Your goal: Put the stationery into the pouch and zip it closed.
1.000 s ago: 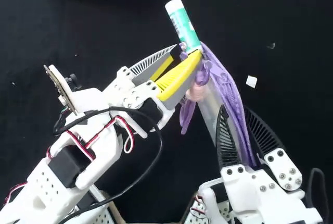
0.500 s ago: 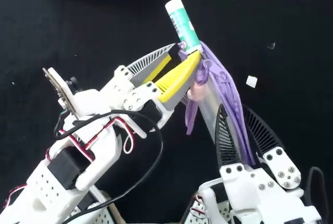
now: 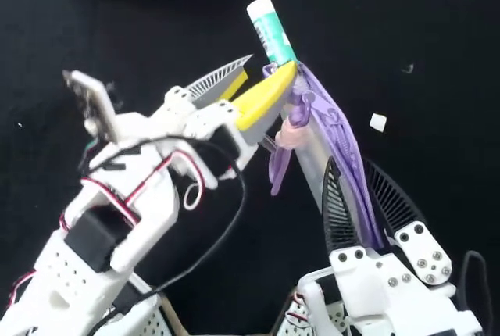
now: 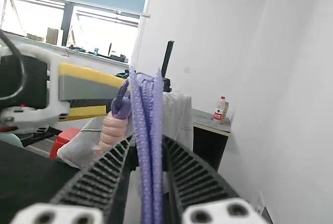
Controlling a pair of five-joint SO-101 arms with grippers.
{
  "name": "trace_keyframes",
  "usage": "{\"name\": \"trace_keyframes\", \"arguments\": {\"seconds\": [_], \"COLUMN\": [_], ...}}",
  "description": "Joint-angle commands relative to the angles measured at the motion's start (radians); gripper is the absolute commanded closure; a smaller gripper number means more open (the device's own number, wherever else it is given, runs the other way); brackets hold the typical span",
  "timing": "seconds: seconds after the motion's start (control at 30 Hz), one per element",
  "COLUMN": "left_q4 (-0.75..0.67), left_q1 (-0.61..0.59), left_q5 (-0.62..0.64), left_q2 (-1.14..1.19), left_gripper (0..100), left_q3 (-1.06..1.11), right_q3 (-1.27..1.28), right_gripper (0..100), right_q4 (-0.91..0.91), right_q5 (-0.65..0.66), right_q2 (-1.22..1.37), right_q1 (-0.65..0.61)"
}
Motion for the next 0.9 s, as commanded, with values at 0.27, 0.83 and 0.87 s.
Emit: {"name": "trace_keyframes", "arguments": {"seconds": [0.27, 0.83, 0.87], "left_q4": [0.193, 0.675, 0.689], "left_q1": [-0.127, -0.128, -0.128], "left_q5": [0.127, 0.321, 0.321], "left_q2": [0.048, 0.525, 0.539], "left_gripper": [79, 79, 79], "left_q3": [-0.314, -0.967, -0.992], "right_q3": [-0.047, -0.048, -0.048], "right_gripper": [98.8, 98.8, 98.8], "right_q4": [-0.003, -0.003, -0.003], "right_q5": [0.006, 0.006, 0.006], "right_q2": [-0.077, -0.077, -0.077], "right_q1": [-0.006, -0.006, -0.006]}}
